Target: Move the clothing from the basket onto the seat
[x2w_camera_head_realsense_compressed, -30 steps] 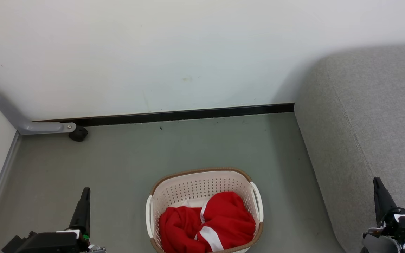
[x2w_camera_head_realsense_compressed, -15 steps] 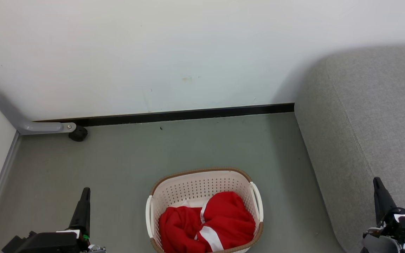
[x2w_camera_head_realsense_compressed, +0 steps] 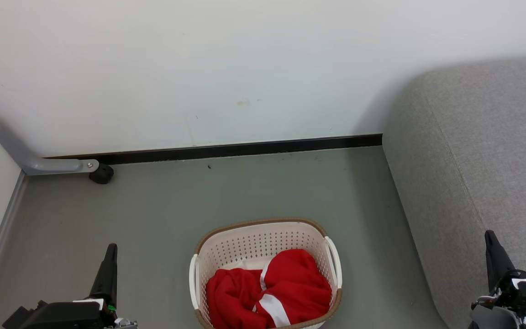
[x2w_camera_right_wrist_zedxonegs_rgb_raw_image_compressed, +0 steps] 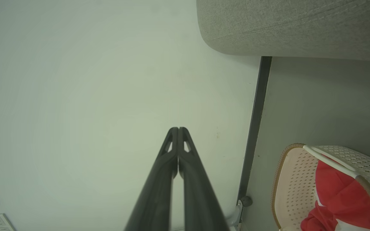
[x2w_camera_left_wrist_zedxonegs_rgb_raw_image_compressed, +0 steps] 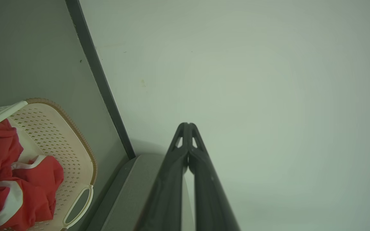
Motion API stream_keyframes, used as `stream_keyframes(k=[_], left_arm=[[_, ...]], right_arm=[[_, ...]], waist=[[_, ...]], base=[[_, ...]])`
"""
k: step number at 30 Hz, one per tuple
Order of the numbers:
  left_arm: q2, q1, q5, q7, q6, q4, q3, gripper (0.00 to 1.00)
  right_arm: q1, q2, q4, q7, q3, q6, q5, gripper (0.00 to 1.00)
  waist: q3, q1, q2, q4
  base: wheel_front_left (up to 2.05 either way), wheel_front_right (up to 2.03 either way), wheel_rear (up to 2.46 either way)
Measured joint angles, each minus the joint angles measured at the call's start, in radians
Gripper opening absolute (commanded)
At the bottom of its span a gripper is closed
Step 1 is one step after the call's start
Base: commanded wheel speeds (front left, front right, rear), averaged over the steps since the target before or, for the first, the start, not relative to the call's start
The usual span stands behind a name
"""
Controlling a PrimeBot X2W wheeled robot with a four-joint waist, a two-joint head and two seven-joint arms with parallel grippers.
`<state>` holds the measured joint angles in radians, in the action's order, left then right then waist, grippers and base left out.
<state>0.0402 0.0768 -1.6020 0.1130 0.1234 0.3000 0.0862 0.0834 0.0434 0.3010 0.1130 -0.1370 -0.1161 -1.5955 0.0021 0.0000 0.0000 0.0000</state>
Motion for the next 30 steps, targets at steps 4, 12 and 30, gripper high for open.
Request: stream_keyframes(k=[4, 12, 30], left_arm=[[0.0, 0.0, 0.0, 0.0, 0.0, 0.0, 0.0, 0.0], [0.0, 0.0, 0.0, 0.0, 0.0, 0.0, 0.0, 0.0], [-0.015, -0.061, 0.0, -0.001, -0.001, 0.069, -0.006, 1.0]], right_arm=[[0.0, 0.0, 0.0, 0.0, 0.0, 0.0, 0.0, 0.0], [0.0, 0.0, 0.0, 0.0, 0.0, 0.0, 0.0, 0.0], [-0.054, -0.022, 0.068, 0.0, 0.005, 0.003, 0.0, 1.0]], waist=[[0.0, 0.0, 0.0, 0.0], [0.0, 0.0, 0.0, 0.0], [0.001, 0.0, 0.0, 0.0]], base=[[0.0, 0.0, 0.0], [0.0, 0.0, 0.0], [0.0, 0.0, 0.0]])
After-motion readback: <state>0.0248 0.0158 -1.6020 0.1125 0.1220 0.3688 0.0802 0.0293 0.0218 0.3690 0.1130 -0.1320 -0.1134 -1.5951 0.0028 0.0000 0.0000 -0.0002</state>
